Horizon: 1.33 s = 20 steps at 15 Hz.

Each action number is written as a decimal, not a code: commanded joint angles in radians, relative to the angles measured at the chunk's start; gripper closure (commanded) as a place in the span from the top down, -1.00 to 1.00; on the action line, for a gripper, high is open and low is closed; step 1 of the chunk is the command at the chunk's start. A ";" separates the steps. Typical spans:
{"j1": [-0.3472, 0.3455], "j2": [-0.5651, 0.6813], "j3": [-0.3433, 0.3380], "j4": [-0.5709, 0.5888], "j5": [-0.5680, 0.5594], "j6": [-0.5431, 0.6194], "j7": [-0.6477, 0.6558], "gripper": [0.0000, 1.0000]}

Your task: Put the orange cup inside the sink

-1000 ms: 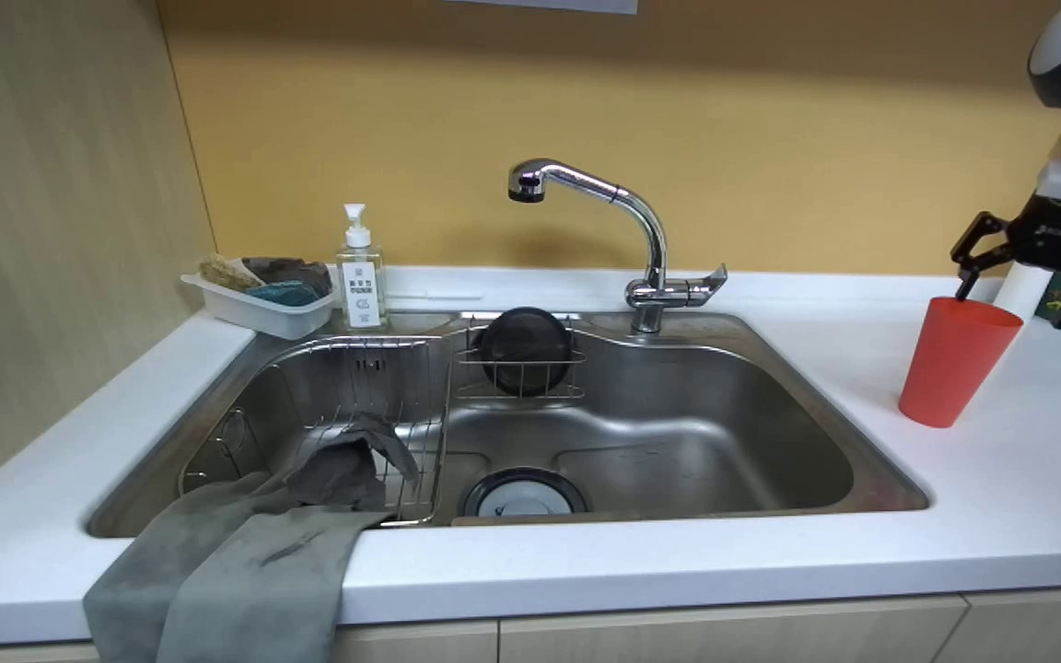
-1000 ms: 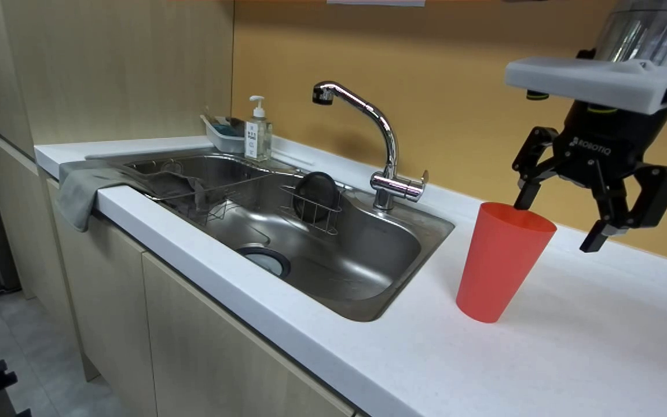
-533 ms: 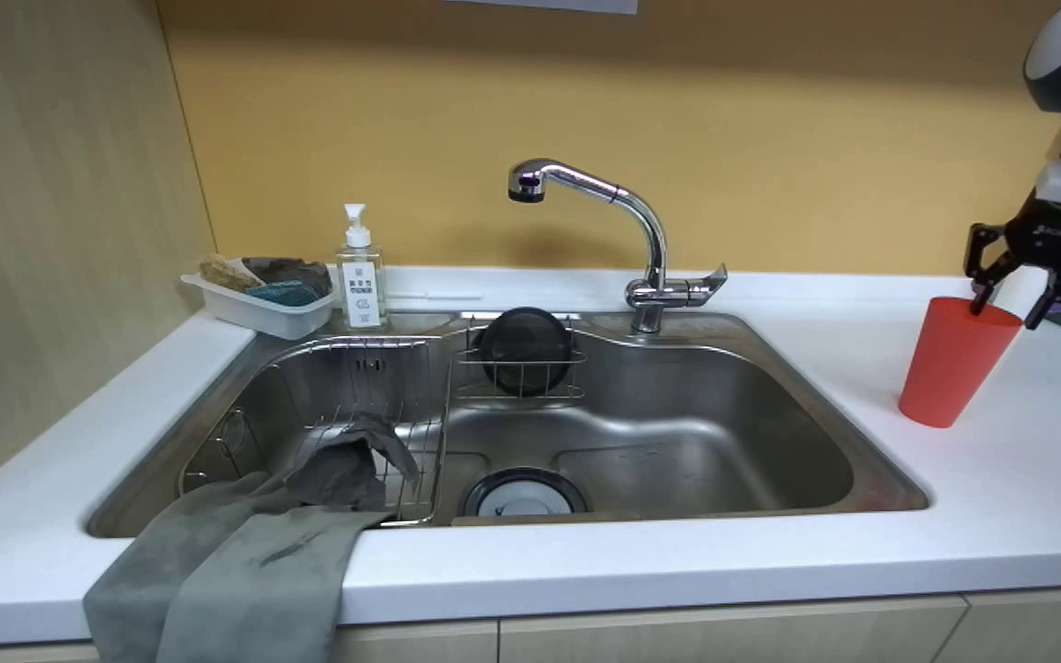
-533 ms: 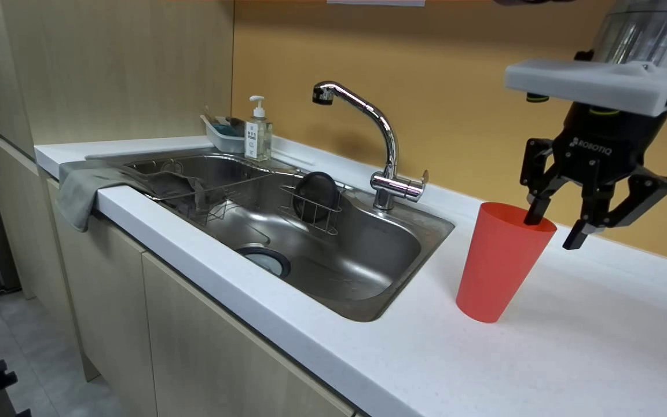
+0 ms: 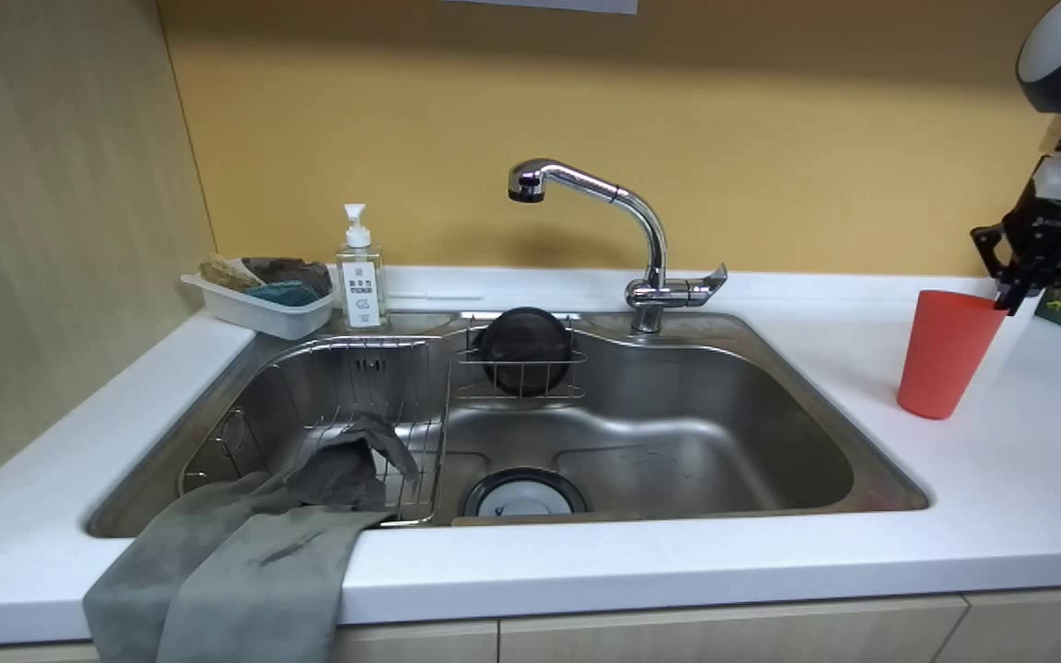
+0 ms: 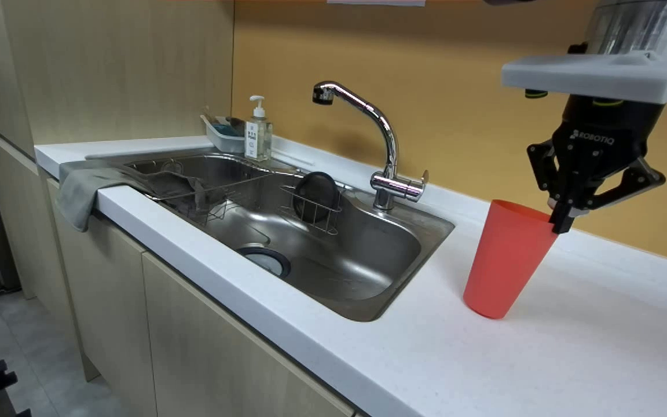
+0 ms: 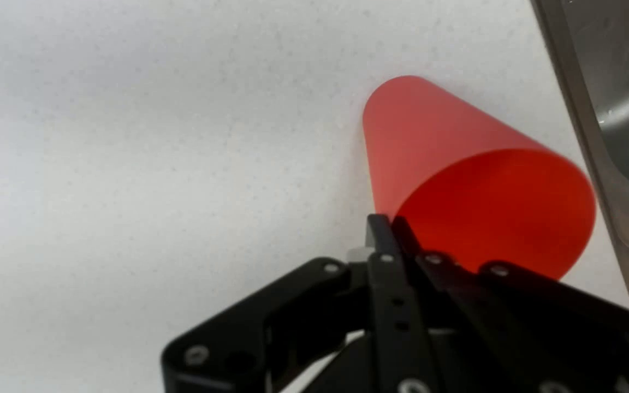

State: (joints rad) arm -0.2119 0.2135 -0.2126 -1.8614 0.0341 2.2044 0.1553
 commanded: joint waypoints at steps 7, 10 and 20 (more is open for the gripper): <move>0.062 -0.146 0.045 -0.094 -0.084 0.021 -0.032 -0.99; 0.092 -0.188 0.091 -0.146 -0.038 0.046 -0.084 -0.99; 0.179 -0.162 0.185 -0.210 0.031 0.138 -0.110 -0.96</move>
State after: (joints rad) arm -0.0337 0.0515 -0.0258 -2.0728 0.0647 2.3445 0.0451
